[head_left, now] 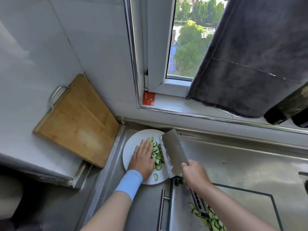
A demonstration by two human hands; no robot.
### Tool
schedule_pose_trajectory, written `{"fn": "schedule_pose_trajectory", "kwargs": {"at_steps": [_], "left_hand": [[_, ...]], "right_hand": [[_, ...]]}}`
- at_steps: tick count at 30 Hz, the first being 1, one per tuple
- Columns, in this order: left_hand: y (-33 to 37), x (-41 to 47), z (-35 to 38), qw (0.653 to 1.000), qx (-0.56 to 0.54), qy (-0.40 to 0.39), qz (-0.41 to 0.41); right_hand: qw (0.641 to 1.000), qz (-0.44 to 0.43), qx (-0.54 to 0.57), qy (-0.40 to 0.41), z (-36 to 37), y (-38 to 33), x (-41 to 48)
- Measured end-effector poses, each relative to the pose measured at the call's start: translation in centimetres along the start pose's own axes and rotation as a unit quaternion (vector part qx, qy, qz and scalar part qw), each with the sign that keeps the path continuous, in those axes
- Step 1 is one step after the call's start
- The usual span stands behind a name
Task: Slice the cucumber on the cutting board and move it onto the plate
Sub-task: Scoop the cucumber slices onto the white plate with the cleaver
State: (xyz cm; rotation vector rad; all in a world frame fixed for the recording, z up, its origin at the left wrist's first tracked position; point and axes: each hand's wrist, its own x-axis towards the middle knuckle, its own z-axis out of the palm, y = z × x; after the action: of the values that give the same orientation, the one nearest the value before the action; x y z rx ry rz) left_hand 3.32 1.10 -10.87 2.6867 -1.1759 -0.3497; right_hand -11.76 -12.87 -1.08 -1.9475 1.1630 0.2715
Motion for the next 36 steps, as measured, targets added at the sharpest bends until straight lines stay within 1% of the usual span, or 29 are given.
{"fn": "schedule_pose_trajectory", "kwargs": {"at_steps": [2,3,5,7,8,9,11,13,15,17,19,20,22,23,25,27,28,29,30,32,33,34,36], "left_hand": [[1.0,0.2,0.7,0.998,0.017,-0.063,0.027],[1.7,0.3,1.0,0.996,0.002,-0.080,0.042],[2.7,0.3,1.3,0.993,-0.066,-0.071,0.069],[2.7,0.2,1.2,0.991,-0.119,-0.025,0.063],[2.2,-0.1,1.1,0.993,-0.109,-0.009,0.049],[1.5,-0.4,1.2,0.997,-0.072,-0.007,0.039],[-0.2,-1.0,1.7,0.998,0.025,-0.041,0.039],[-1.7,-1.2,1.9,0.996,0.062,-0.063,0.011],[-2.5,-0.8,1.6,0.997,0.043,-0.053,-0.020],[-2.4,-0.6,0.9,0.999,0.033,-0.037,-0.012],[-1.4,-0.6,0.4,0.999,0.031,-0.027,0.031],[-0.6,-0.6,0.5,0.997,0.038,-0.034,0.060],[0.5,-0.5,1.2,0.990,0.072,-0.065,0.098],[0.8,-0.3,1.6,0.988,0.089,-0.079,0.098],[0.9,0.6,1.6,0.990,0.099,-0.084,0.059],[0.8,1.2,1.1,0.995,0.075,-0.068,0.009],[0.8,1.4,0.9,0.997,0.057,-0.054,0.000],[1.1,1.3,0.8,0.998,0.041,-0.043,0.010],[1.4,1.0,0.9,0.998,0.034,-0.042,0.039],[2.1,0.2,1.6,0.989,0.049,-0.069,0.124],[2.1,-0.3,2.1,0.983,0.061,-0.086,0.152],[1.9,-0.6,2.5,0.980,0.069,-0.093,0.159],[1.1,-1.1,2.5,0.983,0.081,-0.087,0.138]], "right_hand": [[1.000,0.000,-0.005,0.006,0.0,0.2,0.1],[1.000,0.001,-0.007,0.007,0.0,0.4,0.2],[1.000,0.004,-0.008,0.006,-0.2,0.7,0.3],[1.000,0.003,-0.010,0.009,-0.6,1.0,0.4],[1.000,0.002,-0.010,0.009,-0.7,1.1,0.4],[1.000,0.001,-0.007,0.010,-0.8,1.2,0.5],[1.000,-0.001,-0.009,0.009,-0.8,1.4,0.5],[1.000,-0.004,-0.011,0.009,-0.7,1.5,0.5],[1.000,-0.004,-0.007,0.009,-0.5,1.5,0.5],[1.000,-0.006,-0.006,0.009,-0.3,1.6,0.4],[1.000,-0.005,-0.005,0.013,-0.2,1.8,0.3],[1.000,-0.002,-0.001,0.016,-0.2,1.8,0.3],[1.000,0.002,0.002,0.023,-0.2,2.1,0.2],[1.000,0.004,-0.002,0.026,-0.4,2.1,0.2],[1.000,0.008,-0.008,0.030,-0.6,2.3,0.2],[0.999,0.013,-0.006,0.030,-0.8,2.6,0.2],[0.999,0.015,-0.004,0.031,-0.9,2.7,0.1],[0.999,0.014,-0.003,0.032,-1.0,2.8,0.1],[0.999,0.013,-0.002,0.033,-1.0,2.9,0.0],[0.999,0.010,0.000,0.036,-1.1,2.7,-0.1],[0.999,0.011,0.000,0.036,-1.2,2.6,-0.2],[0.999,0.011,-0.002,0.035,-1.2,2.6,-0.2],[0.999,0.010,-0.006,0.033,-1.2,2.6,-0.2]]}}
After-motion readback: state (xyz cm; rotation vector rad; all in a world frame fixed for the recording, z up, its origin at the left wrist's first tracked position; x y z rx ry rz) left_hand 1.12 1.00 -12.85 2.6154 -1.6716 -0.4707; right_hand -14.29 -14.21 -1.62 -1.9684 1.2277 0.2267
